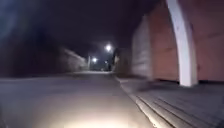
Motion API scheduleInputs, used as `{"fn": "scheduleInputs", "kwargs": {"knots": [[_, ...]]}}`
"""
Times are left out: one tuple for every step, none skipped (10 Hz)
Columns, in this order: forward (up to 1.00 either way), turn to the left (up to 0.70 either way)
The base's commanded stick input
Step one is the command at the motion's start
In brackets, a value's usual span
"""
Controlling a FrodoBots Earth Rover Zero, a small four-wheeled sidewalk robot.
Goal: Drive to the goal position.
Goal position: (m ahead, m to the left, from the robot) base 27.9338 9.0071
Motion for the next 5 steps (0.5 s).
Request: {"fn": "scheduleInputs", "kwargs": {"knots": [[0.7,0.0],[0.7,0.0],[0.7,0.0],[0.7,0.0],[0.7,0.0]]}}
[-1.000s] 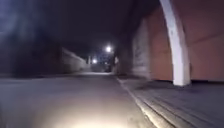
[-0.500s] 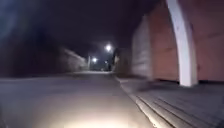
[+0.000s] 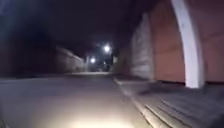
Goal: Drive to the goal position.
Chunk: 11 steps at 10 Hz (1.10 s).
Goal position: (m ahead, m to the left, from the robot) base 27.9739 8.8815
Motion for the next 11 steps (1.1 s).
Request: {"fn": "scheduleInputs", "kwargs": {"knots": [[0.7,0.0],[0.7,0.0],[0.7,0.0],[0.7,0.0],[0.7,0.0],[0.7,0.0],[0.7,0.0],[0.7,0.0],[0.7,0.0],[0.7,0.0],[0.7,0.0]]}}
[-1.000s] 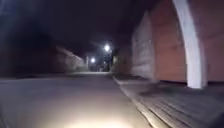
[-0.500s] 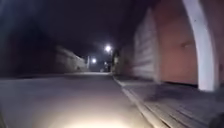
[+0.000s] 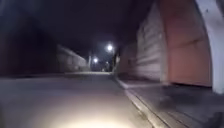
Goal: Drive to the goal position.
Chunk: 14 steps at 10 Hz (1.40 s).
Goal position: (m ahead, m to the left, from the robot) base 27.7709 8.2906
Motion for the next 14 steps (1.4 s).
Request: {"fn": "scheduleInputs", "kwargs": {"knots": [[0.7,0.0],[0.7,0.0],[0.7,0.0],[0.7,0.0],[0.7,0.0],[0.7,0.0],[0.7,0.0],[0.7,0.0],[0.7,0.0],[0.7,0.0],[0.7,0.0],[0.7,0.0],[0.7,0.0],[0.7,0.0]]}}
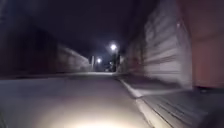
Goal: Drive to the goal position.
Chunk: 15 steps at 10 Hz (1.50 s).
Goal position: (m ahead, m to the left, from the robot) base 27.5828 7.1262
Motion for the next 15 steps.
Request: {"fn": "scheduleInputs", "kwargs": {"knots": [[0.7,0.0],[0.7,0.0],[0.7,0.0],[0.7,0.0],[0.7,-0.19],[0.7,-0.35],[0.7,-0.35],[0.7,-0.35],[0.7,-0.25],[0.7,0.0],[0.7,0.0],[0.7,0.0],[0.7,0.0],[0.7,0.0],[0.7,0.0]]}}
